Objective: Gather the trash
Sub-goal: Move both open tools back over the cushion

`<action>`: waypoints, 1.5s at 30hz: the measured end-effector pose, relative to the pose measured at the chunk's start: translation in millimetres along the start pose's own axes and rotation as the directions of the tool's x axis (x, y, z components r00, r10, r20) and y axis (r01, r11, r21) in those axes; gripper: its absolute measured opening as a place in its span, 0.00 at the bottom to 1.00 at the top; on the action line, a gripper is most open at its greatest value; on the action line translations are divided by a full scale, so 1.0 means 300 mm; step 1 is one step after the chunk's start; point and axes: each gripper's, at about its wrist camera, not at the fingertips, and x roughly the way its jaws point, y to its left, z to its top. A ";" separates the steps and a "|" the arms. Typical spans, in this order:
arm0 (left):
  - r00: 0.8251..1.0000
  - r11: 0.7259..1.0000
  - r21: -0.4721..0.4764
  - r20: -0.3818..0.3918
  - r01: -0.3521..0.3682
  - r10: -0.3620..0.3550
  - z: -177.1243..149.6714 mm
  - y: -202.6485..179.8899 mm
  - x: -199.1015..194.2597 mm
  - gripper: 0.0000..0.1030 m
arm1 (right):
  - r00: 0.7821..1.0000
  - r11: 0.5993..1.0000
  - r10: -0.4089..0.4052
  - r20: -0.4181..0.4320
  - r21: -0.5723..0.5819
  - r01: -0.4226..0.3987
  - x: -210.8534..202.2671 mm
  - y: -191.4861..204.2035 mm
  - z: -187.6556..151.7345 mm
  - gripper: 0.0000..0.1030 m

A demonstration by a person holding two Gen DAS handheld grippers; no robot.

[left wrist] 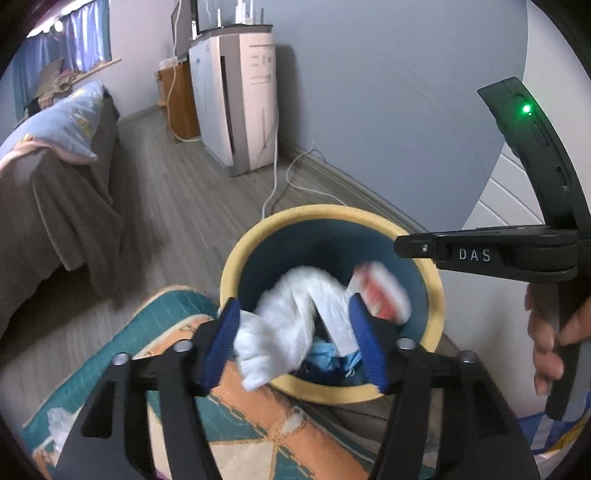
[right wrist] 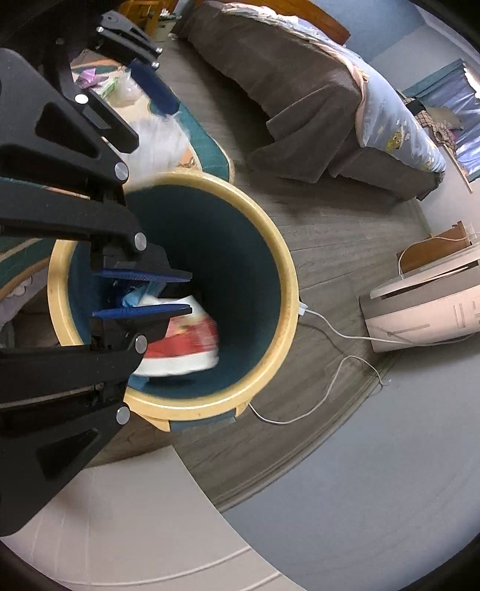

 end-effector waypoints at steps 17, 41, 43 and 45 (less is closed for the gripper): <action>0.993 0.989 -0.098 0.016 -0.112 0.114 -0.106 0.154 -0.222 0.94 | 0.997 0.996 0.003 0.079 -0.091 0.004 -0.086 0.143 0.019 0.94; 0.920 0.868 -0.362 0.065 -0.338 0.386 -0.499 0.539 -0.892 0.95 | 0.988 0.931 0.090 0.124 -0.362 -0.040 -0.339 0.692 -0.287 0.94; 0.917 0.857 -0.386 0.064 -0.342 0.395 -0.538 0.567 -0.917 0.95 | 0.990 0.924 0.075 0.123 -0.382 -0.023 -0.342 0.724 -0.325 0.94; 0.907 0.845 -0.395 0.062 -0.360 0.416 -0.574 0.590 -0.937 0.95 | 0.991 0.921 0.075 0.115 -0.389 -0.025 -0.342 0.754 -0.358 0.94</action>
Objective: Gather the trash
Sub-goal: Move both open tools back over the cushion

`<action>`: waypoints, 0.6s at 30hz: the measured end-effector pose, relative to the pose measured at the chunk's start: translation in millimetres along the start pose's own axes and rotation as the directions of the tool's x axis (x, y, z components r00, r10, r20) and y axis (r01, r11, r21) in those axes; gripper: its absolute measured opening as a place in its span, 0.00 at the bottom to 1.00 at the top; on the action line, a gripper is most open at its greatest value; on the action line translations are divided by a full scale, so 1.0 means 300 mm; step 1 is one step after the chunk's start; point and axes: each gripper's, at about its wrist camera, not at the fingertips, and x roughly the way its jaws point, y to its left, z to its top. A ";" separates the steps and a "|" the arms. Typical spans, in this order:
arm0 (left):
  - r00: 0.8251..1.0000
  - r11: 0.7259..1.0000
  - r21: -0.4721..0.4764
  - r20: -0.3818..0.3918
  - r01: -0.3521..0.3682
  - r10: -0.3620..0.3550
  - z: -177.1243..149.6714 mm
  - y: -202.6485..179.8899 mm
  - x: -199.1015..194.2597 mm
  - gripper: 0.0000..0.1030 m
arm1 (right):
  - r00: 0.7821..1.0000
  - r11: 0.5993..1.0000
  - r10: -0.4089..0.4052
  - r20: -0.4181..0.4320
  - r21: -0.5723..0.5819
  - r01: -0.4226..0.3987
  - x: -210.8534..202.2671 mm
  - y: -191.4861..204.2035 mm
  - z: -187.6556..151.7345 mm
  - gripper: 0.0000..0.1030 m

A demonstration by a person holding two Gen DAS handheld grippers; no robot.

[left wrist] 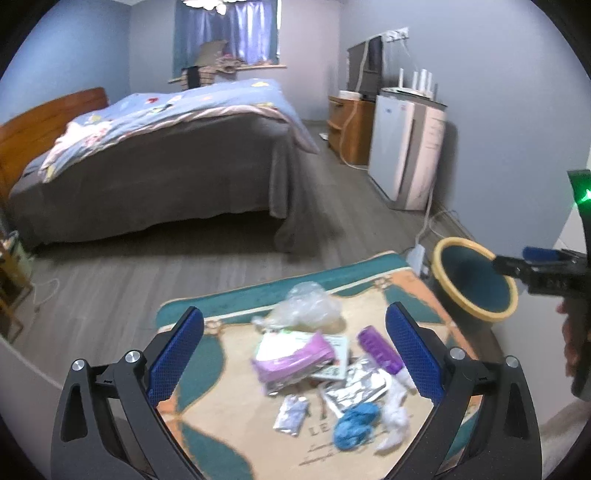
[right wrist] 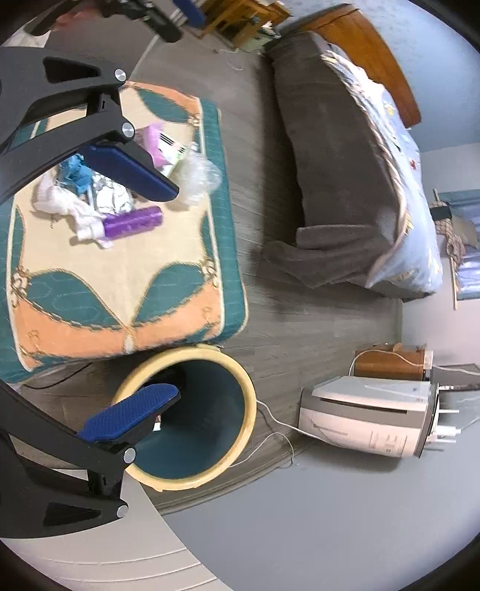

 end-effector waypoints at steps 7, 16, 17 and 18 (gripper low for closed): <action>1.000 0.998 -0.058 -0.017 -0.028 0.027 -0.042 0.102 0.009 0.95 | 1.000 0.999 0.020 -0.011 -0.035 -0.021 0.025 0.109 -0.058 0.94; 0.994 0.993 -0.087 -0.074 -0.083 0.077 -0.087 0.178 0.087 0.95 | 0.993 0.996 -0.023 -0.117 -0.088 0.013 0.185 0.159 -0.106 0.94; 0.992 0.992 -0.083 -0.093 -0.094 0.086 -0.094 0.183 0.102 0.95 | 0.991 0.996 -0.028 -0.133 -0.088 0.017 0.207 0.160 -0.110 0.94; 0.990 0.992 -0.087 -0.111 -0.093 0.083 -0.098 0.187 0.116 0.95 | 0.989 0.996 -0.031 -0.142 -0.088 0.019 0.220 0.161 -0.114 0.94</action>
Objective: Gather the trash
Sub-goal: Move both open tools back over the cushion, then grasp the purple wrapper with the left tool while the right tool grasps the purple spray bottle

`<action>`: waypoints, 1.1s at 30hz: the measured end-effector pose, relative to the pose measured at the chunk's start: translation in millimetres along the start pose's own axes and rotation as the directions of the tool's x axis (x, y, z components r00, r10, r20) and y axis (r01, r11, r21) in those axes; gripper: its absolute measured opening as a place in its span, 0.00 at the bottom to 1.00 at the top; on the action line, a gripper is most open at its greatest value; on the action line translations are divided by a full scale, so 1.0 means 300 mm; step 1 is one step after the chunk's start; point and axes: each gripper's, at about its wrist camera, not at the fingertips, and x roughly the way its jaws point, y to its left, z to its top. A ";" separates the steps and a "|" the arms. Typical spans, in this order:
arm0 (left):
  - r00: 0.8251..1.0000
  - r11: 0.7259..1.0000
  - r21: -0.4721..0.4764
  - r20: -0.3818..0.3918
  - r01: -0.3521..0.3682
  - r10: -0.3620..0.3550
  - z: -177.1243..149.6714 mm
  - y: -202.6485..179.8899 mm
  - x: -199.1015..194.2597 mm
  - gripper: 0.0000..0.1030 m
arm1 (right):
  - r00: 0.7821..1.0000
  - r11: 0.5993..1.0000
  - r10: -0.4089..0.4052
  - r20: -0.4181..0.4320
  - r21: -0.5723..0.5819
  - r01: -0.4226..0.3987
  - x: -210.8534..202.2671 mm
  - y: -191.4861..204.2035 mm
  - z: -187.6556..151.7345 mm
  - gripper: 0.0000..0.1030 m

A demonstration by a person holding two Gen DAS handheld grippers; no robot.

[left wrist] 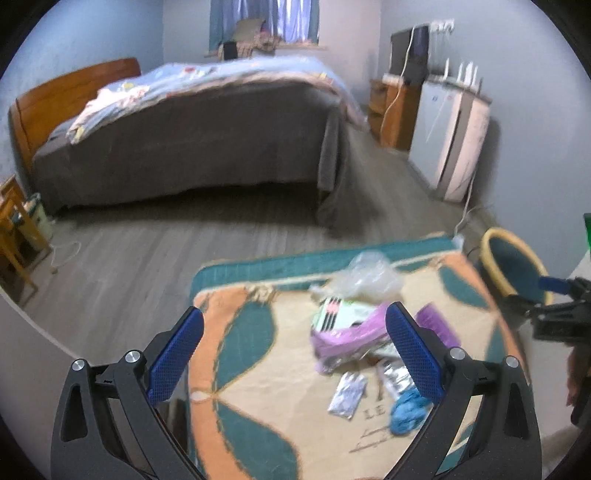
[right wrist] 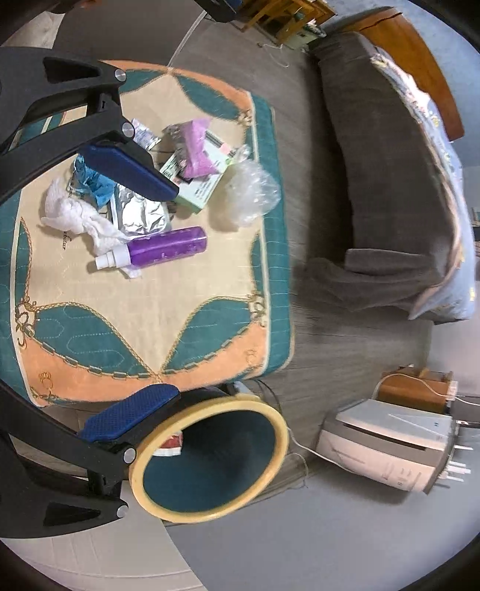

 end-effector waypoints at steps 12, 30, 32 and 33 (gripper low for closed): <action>0.992 0.997 0.077 -0.123 -0.020 0.029 -0.055 -0.008 0.184 0.95 | 0.994 1.000 -0.007 -0.108 -0.031 0.004 0.198 0.057 -0.005 0.94; 0.959 0.956 0.231 -0.258 0.180 -0.118 -0.112 -0.179 0.462 0.90 | 0.963 0.995 0.096 -0.253 -0.011 -0.102 0.372 0.059 -0.020 0.79; 0.954 0.951 0.239 -0.268 0.198 -0.131 -0.117 -0.190 0.478 0.81 | 0.956 0.992 0.123 -0.267 -0.008 -0.129 0.384 0.068 -0.022 0.75; 0.953 0.949 0.242 -0.274 0.201 -0.132 -0.119 -0.193 0.485 0.78 | 0.953 0.990 0.128 -0.273 -0.013 -0.137 0.390 0.075 -0.025 0.74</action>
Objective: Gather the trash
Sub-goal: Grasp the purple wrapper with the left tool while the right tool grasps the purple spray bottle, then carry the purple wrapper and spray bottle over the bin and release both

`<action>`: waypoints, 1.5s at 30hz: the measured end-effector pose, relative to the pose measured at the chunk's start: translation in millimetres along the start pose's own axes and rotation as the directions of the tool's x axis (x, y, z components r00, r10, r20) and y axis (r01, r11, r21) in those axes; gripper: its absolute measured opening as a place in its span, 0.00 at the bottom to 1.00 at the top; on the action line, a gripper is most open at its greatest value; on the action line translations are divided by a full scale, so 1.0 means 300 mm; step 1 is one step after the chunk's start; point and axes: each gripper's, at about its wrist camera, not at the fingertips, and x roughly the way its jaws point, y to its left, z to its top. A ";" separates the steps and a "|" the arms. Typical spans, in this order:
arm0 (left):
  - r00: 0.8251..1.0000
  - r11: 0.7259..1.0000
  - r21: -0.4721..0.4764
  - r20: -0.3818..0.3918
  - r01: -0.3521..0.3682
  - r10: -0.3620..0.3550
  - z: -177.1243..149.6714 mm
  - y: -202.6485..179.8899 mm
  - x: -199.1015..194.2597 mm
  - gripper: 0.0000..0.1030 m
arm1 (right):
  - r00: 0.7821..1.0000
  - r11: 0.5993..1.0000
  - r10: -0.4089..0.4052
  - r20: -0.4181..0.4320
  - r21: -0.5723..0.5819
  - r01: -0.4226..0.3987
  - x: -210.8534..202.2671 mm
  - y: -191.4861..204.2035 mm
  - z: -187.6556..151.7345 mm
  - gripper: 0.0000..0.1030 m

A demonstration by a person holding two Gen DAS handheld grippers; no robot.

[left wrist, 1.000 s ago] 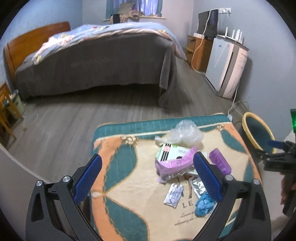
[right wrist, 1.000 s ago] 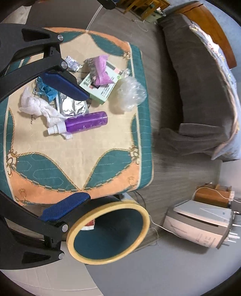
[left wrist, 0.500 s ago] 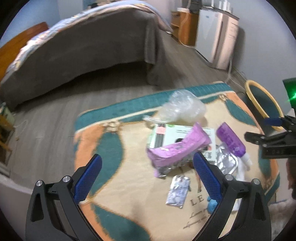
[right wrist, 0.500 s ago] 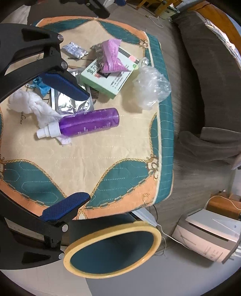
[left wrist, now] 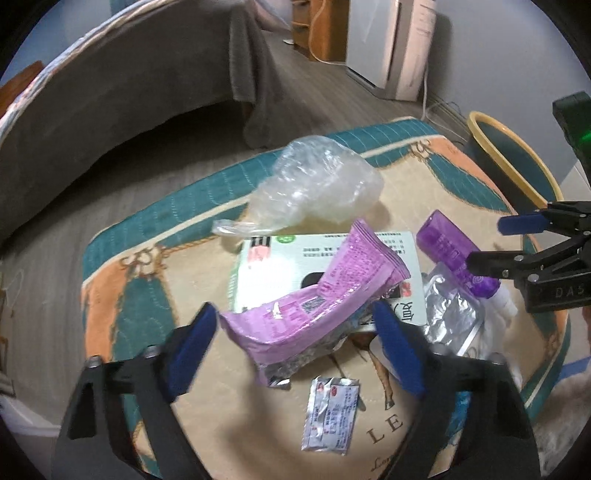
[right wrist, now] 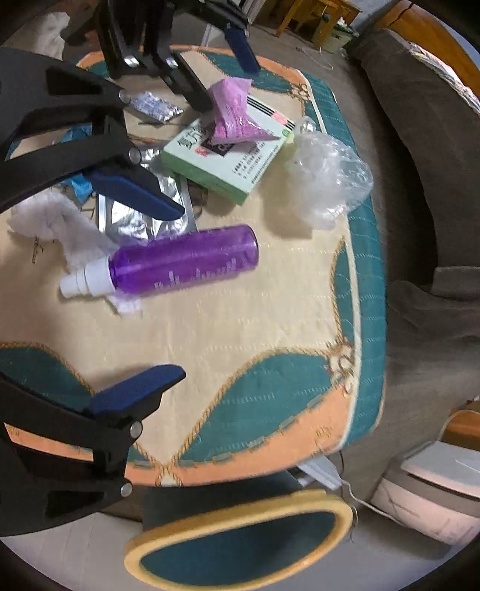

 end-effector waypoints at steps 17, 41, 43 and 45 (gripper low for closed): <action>0.999 0.996 0.085 0.006 0.036 -0.036 0.000 -0.037 -0.027 0.37 | 0.998 0.996 -0.020 -0.052 -0.086 0.016 0.061 0.088 -0.006 0.32; 0.981 0.998 -0.035 0.191 0.046 -0.039 0.127 -0.026 -0.235 0.36 | 0.977 0.999 -0.006 0.213 -0.039 0.015 -0.325 -0.010 0.087 0.32; 0.975 0.998 -0.037 0.218 0.056 -0.047 0.142 -0.034 -0.266 0.36 | 0.970 0.999 0.005 0.244 -0.050 0.008 -0.379 -0.009 0.093 0.32; 0.971 0.998 -0.033 0.234 0.058 -0.049 0.159 -0.049 -0.276 0.36 | 0.960 0.998 0.010 0.281 -0.064 0.008 -0.436 -0.006 0.101 0.32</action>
